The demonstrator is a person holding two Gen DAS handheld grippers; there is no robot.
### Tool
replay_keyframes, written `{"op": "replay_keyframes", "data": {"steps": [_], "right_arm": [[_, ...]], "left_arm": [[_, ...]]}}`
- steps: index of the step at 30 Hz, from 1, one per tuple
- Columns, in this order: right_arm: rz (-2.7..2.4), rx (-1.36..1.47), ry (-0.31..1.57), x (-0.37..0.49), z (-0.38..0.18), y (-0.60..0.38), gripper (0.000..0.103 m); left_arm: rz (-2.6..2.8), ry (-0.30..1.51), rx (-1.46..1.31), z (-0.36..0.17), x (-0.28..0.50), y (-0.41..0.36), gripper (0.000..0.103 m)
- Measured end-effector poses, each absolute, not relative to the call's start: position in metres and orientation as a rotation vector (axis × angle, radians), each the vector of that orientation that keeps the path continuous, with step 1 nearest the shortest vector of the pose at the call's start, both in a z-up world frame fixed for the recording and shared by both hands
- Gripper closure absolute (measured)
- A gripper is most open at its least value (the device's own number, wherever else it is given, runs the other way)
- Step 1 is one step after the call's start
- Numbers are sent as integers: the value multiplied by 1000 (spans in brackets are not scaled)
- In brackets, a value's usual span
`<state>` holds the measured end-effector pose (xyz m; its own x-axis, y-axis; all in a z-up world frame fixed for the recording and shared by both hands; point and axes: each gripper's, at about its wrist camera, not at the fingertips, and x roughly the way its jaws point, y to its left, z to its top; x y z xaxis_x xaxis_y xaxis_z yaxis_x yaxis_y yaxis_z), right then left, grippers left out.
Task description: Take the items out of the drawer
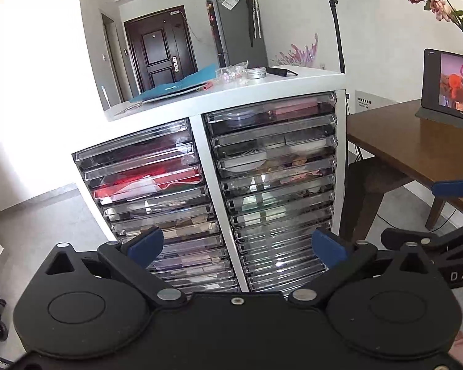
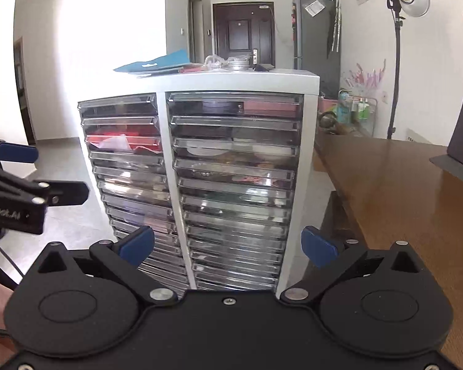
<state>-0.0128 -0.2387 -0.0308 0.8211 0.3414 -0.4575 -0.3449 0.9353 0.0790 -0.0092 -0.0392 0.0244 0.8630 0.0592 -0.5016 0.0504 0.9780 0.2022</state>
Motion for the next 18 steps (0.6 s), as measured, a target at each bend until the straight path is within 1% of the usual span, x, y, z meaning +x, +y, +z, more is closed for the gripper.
{"op": "replay_keyframes", "data": {"steps": [7, 18], "right_arm": [[343, -16, 492, -10, -33, -244, 0], [316, 15, 510, -9, -35, -246, 0]], "left_arm": [[-6, 523, 169, 26, -4, -49, 0], [9, 494, 206, 26, -14, -59, 0]]}}
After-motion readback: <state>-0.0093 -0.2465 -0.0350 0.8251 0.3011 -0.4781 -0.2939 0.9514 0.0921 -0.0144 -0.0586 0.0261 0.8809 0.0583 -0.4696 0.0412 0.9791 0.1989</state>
